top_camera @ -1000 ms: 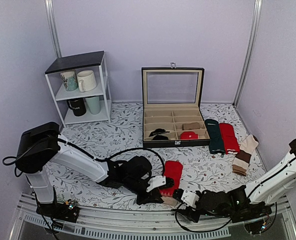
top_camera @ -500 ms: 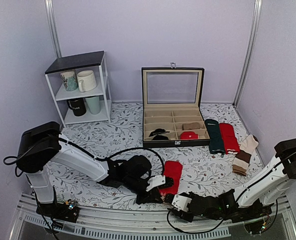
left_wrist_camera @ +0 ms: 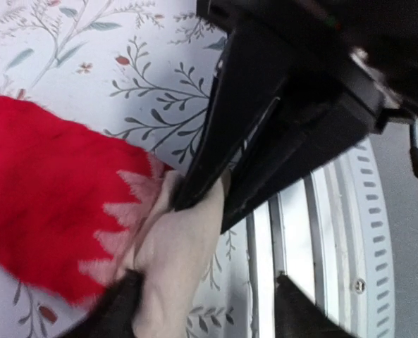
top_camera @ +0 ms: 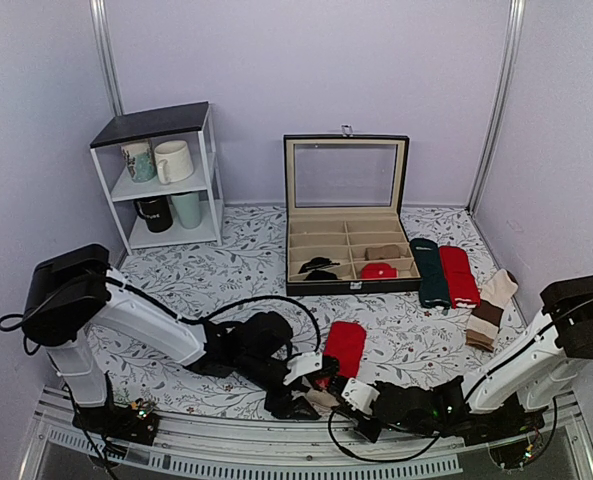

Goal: Roll the socks
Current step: Roll the sock at the center of the board.

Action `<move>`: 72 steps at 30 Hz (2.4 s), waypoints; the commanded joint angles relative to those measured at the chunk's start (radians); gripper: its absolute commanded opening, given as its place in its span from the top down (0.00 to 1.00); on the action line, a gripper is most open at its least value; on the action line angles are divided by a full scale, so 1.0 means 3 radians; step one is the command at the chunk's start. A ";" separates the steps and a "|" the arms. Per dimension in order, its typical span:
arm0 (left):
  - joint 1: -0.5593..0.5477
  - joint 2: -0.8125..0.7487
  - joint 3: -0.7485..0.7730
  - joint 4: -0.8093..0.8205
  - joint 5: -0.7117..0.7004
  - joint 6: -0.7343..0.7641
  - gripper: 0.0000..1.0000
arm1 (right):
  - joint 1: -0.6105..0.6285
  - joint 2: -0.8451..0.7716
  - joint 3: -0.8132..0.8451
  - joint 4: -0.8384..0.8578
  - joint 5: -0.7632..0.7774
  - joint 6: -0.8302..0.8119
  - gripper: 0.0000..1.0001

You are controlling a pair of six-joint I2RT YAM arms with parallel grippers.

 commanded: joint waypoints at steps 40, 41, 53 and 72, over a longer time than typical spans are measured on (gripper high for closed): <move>-0.0315 -0.0586 -0.1024 0.1319 -0.0625 0.1022 0.33 | -0.0607 0.0426 -0.0266 -0.0078 -0.1850 0.1411 0.90; -0.0316 -0.0570 -0.1031 0.1335 -0.0653 0.1025 0.33 | -0.0606 0.0427 -0.0271 -0.0077 -0.1857 0.1406 0.90; -0.0364 -0.0299 -0.0896 0.1198 -0.0843 0.0953 0.43 | -0.0660 0.0421 -0.0302 -0.0074 -0.1958 0.1408 0.90; -0.0364 -0.0269 -0.0828 0.1204 -0.0710 0.0857 0.70 | -0.0694 0.0589 -0.0261 -0.0045 -0.2070 0.1435 0.90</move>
